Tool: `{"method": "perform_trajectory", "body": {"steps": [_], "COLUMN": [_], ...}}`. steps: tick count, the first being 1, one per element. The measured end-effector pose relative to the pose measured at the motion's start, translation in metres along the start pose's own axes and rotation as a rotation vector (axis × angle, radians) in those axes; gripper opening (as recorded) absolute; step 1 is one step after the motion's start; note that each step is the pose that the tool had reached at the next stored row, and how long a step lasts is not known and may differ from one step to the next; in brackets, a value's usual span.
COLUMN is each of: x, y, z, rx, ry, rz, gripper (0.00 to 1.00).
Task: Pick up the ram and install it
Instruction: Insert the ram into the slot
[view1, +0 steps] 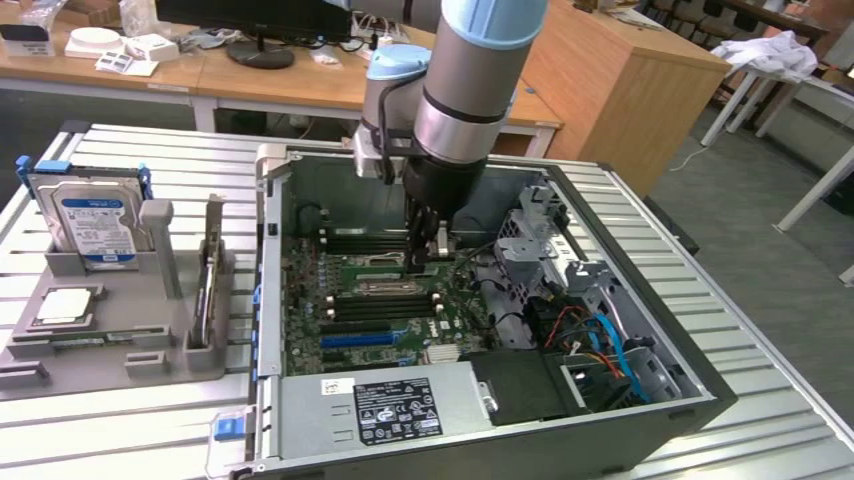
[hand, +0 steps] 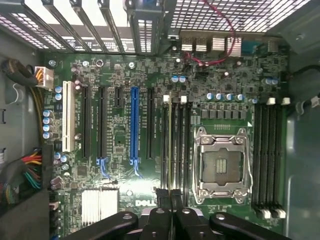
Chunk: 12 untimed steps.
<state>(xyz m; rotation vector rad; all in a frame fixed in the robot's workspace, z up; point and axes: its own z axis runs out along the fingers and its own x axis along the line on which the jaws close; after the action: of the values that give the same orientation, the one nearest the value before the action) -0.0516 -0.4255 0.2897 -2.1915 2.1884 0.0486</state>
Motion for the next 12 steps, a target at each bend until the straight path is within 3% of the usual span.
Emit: {"method": "perform_trajectory", "body": {"steps": [4, 12], "x": [0.0003, 0.0003], "y": [0.0000, 0.0001], "z": [0.0054, 0.0054], "rx": [0.0000, -0.0001], "ry": [0.0096, 0.0106], "rz": [0.000, 0.000], "gripper": [0.11, 0.11]}}
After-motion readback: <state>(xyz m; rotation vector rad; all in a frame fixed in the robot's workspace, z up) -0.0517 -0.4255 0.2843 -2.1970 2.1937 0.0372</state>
